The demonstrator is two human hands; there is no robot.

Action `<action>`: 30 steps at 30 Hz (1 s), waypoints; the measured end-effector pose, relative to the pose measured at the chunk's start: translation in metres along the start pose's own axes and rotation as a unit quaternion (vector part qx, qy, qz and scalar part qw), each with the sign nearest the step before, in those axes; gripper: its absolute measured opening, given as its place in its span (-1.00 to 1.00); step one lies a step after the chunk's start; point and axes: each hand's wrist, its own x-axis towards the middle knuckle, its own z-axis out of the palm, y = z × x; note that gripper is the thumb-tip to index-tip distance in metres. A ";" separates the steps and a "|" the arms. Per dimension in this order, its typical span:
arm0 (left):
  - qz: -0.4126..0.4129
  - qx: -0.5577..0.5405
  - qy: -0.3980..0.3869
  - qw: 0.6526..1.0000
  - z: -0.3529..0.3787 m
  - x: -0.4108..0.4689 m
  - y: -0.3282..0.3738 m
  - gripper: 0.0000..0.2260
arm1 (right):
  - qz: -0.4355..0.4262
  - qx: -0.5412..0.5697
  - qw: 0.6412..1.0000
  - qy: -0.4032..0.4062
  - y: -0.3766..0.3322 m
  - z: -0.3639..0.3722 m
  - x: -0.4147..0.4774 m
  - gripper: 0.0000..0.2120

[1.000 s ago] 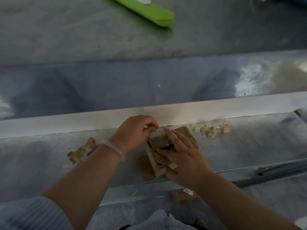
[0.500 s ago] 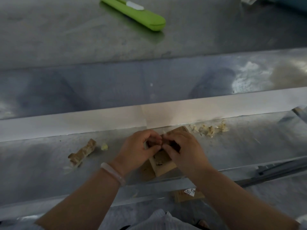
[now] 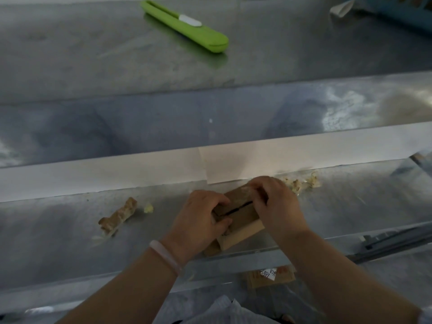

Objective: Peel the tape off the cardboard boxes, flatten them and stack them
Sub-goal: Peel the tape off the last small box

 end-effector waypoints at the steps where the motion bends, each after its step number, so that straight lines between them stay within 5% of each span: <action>1: 0.001 0.003 0.002 1.000 0.000 0.000 0.000 -0.66 | -0.045 -0.023 0.999 -0.009 0.000 0.001 0.000 -0.85; 5: 0.009 0.016 -0.010 1.000 0.000 0.002 0.000 -0.64 | -0.166 -0.060 0.980 -0.097 0.004 0.006 -0.008 -0.77; 12: 0.022 0.026 0.009 0.999 0.002 0.002 0.001 -0.64 | -0.051 0.019 0.982 -0.178 0.003 -0.012 -0.002 -0.66; 17: 0.024 0.065 0.017 0.997 0.013 -0.002 0.007 -0.58 | -0.053 -0.102 0.974 -0.197 -0.001 -0.013 0.008 -0.55; 30: 0.012 0.116 -0.029 0.993 0.013 -0.007 0.008 -0.40 | -0.018 -0.117 0.981 -0.154 -0.012 -0.009 0.003 -0.89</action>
